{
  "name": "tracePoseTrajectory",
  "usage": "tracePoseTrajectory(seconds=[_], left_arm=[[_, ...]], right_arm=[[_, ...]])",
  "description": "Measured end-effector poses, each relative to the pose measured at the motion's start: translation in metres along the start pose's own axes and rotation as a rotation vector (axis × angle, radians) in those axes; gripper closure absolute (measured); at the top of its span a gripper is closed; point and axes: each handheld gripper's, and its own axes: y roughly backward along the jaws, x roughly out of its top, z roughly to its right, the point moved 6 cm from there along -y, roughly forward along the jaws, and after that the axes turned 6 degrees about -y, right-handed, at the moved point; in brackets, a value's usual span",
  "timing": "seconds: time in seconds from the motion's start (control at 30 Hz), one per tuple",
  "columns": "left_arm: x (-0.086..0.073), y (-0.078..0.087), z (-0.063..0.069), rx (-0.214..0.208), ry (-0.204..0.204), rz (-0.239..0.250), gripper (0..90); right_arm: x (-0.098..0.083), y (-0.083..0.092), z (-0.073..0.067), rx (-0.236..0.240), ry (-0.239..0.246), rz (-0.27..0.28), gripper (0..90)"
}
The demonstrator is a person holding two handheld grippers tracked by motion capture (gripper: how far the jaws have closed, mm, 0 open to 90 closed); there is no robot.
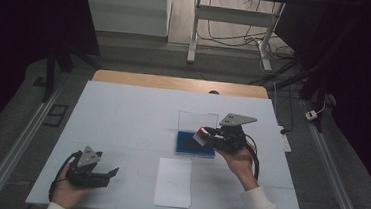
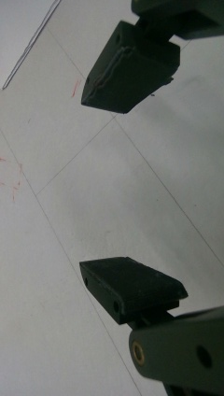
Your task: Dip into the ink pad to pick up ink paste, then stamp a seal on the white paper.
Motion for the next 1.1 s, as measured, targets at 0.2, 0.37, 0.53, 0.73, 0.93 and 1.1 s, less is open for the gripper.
tracePoseTrajectory(seconds=[0.2,0.37,0.53,0.73,0.93,1.1], left_arm=[[0.0,0.0,-0.001,0.001,-0.002,-0.002,19.3],[-0.002,0.001,-0.003,0.004,0.006,0.001,19.3],[-0.002,0.001,-0.003,0.003,0.011,0.002,19.3],[-0.002,0.001,-0.003,0.004,0.009,0.002,19.3],[-0.002,0.002,-0.003,0.006,0.008,0.003,19.3],[-0.002,0.001,-0.003,0.001,0.009,0.005,19.3]], right_arm=[[0.0,0.003,-0.006,0.009,0.014,-0.013,70.3],[-0.001,0.005,-0.011,0.013,0.031,-0.02,70.3],[-0.002,0.005,-0.017,0.022,0.054,-0.028,70.3],[-0.004,0.006,-0.026,0.04,0.077,-0.039,70.3],[-0.006,0.008,-0.038,0.069,0.087,-0.043,70.3],[-0.008,0.004,-0.049,0.091,0.104,-0.054,70.3]])
